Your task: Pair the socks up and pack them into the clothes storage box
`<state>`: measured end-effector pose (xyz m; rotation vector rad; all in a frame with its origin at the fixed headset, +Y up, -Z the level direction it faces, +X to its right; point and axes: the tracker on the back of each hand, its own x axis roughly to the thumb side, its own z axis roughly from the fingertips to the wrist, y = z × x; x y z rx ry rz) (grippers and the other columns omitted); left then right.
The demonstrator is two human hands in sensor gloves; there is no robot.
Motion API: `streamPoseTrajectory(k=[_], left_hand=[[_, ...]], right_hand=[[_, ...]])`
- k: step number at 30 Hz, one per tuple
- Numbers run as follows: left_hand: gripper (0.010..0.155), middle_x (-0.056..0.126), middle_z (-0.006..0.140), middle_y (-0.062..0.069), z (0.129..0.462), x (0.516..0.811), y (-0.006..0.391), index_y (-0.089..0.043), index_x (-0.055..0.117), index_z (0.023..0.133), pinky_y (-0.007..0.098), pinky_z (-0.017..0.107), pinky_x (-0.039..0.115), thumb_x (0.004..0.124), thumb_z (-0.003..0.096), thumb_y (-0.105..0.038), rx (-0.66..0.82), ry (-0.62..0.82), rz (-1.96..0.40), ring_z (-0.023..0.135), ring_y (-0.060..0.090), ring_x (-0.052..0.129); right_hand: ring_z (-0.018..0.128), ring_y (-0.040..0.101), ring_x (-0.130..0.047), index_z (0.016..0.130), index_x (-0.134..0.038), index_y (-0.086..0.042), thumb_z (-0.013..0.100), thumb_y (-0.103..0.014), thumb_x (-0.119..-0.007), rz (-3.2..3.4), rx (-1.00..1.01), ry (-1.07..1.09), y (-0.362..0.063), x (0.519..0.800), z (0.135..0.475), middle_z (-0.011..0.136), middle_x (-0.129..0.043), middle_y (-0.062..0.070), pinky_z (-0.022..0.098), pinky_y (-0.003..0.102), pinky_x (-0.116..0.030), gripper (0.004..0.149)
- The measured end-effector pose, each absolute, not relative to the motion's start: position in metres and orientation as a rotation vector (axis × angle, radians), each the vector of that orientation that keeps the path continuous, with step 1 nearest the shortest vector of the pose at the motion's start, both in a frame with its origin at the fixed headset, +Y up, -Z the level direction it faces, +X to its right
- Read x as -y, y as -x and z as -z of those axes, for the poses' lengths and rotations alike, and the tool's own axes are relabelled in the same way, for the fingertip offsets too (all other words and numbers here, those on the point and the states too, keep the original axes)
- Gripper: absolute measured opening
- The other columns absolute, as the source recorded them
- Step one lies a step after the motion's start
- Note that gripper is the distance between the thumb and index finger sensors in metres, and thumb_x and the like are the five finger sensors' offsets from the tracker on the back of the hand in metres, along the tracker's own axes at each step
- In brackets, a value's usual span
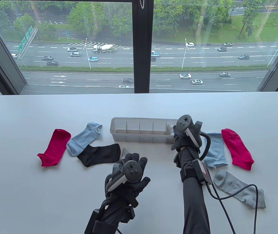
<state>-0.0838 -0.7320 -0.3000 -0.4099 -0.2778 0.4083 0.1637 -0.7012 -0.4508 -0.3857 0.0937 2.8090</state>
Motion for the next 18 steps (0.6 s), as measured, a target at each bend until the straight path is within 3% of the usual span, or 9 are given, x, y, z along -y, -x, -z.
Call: streamPoseTrajectory(k=[4,8,12,15,18], left_hand=[[0.072,-0.014,0.111,-0.005,0.298,0.730,0.087,-0.034,0.006,0.105,0.058,0.072,-0.009,0.057,0.0549,-0.045,0.273,0.394,-0.420,0.105,0.021,-0.020],[0.072,-0.013,0.111,-0.005,0.296,0.729,0.089,-0.034,0.006,0.105,0.058,0.072,-0.009,0.057,0.0548,-0.045,0.273,0.383,-0.427,0.105,0.022,-0.019],[0.072,-0.009,0.113,-0.004,0.292,0.725,0.089,-0.032,0.008,0.106,0.059,0.074,-0.004,0.057,0.0547,-0.045,0.307,0.326,-0.452,0.107,0.024,-0.014],[0.072,-0.007,0.113,-0.002,0.290,0.721,0.088,-0.031,0.008,0.106,0.060,0.074,-0.001,0.058,0.0545,-0.044,0.325,0.294,-0.463,0.108,0.025,-0.011],[0.075,-0.005,0.114,-0.002,0.288,0.720,0.086,-0.030,0.009,0.106,0.060,0.075,0.000,0.062,0.0539,-0.044,0.339,0.286,-0.462,0.109,0.026,-0.009]], right_hand=[[0.103,0.044,-0.047,0.110,-0.049,-0.021,0.057,-0.034,-0.069,-2.818,0.033,0.245,-0.170,0.684,0.433,0.117,-0.043,0.023,0.075,0.051,-0.058,0.058],[0.093,0.045,-0.069,0.109,-0.052,-0.016,0.053,-0.027,-0.079,-2.917,-0.013,0.167,-0.172,0.673,0.401,0.113,-0.054,0.028,0.067,0.046,-0.072,0.063],[0.098,0.047,-0.061,0.111,-0.043,-0.020,0.052,-0.028,-0.082,-3.083,-0.385,0.062,-0.172,0.697,0.371,0.116,-0.042,0.028,0.067,0.044,-0.073,0.072],[0.099,0.049,-0.056,0.112,-0.035,-0.021,0.051,-0.030,-0.082,-3.073,-0.673,0.118,-0.174,0.727,0.355,0.116,-0.036,0.030,0.068,0.043,-0.072,0.078],[0.097,0.047,-0.061,0.111,-0.038,-0.017,0.049,-0.033,-0.084,-2.988,-0.774,0.045,-0.176,0.750,0.347,0.114,-0.047,0.029,0.066,0.040,-0.075,0.079]])
